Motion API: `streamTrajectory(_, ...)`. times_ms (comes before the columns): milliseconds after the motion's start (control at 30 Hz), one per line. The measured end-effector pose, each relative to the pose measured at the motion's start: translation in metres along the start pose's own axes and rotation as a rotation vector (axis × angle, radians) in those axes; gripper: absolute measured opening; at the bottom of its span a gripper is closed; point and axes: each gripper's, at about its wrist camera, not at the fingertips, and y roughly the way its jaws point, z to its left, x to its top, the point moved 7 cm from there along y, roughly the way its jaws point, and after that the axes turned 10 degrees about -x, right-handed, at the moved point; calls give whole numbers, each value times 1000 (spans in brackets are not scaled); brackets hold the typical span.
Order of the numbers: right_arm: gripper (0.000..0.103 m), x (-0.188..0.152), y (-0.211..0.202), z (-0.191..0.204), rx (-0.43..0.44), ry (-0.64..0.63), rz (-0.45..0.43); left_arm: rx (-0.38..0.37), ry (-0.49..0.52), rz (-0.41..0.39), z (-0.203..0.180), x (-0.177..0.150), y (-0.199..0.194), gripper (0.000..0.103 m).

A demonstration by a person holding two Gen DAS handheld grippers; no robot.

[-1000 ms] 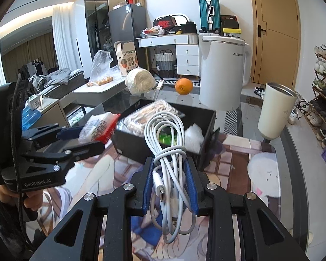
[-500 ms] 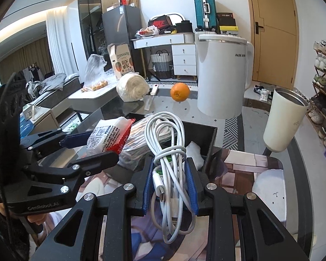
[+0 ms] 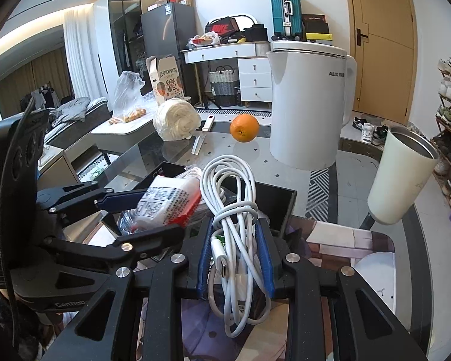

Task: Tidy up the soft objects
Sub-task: 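Carry the cable bundle and red-edged sachet over the black box with both tools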

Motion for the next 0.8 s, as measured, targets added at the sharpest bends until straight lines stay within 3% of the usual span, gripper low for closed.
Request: streamTrajectory(800,28,-5,33,9,-7,-109,82,13,42,32,7,-1,5,53)
